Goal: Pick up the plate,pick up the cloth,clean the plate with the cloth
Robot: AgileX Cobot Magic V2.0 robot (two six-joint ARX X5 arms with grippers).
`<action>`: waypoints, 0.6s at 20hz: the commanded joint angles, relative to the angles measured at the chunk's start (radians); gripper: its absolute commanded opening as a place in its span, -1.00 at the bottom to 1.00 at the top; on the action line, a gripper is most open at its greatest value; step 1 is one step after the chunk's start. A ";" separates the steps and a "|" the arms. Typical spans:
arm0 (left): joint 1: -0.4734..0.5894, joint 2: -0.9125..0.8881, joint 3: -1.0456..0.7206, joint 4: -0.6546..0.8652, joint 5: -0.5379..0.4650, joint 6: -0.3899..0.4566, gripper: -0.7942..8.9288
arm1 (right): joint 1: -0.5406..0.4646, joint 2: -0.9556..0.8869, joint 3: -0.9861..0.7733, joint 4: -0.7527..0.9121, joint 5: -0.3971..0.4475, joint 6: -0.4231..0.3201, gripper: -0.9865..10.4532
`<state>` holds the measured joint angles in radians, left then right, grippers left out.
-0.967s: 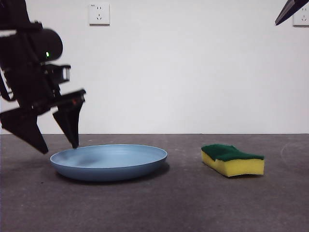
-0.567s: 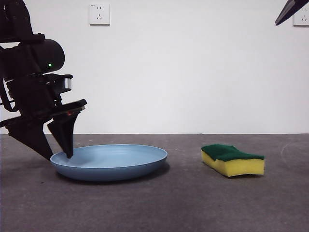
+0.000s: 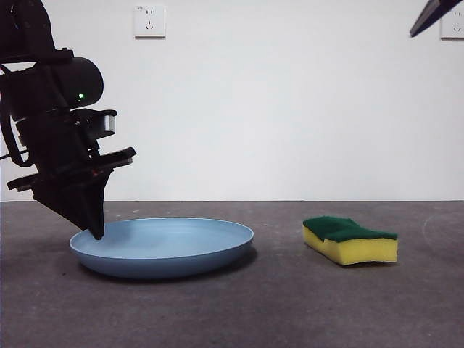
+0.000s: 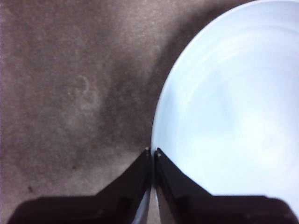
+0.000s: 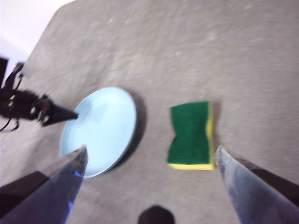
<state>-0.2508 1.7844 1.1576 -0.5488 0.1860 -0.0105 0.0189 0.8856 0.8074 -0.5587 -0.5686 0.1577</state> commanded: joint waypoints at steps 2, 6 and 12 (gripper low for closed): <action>-0.014 -0.079 -0.003 -0.017 -0.002 0.015 -0.85 | 0.093 0.036 0.010 0.028 0.053 -0.003 -0.01; -0.020 -0.245 -0.003 -0.049 -0.002 0.015 -0.85 | 0.277 0.164 0.063 0.026 0.256 -0.034 -0.01; -0.020 -0.468 -0.003 -0.157 -0.118 0.016 -0.85 | 0.439 0.470 0.221 -0.036 0.525 -0.172 -0.01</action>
<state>-0.2687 1.3167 1.1576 -0.7105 0.0654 0.0002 0.4591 1.3403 1.0267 -0.5949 -0.0574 0.0254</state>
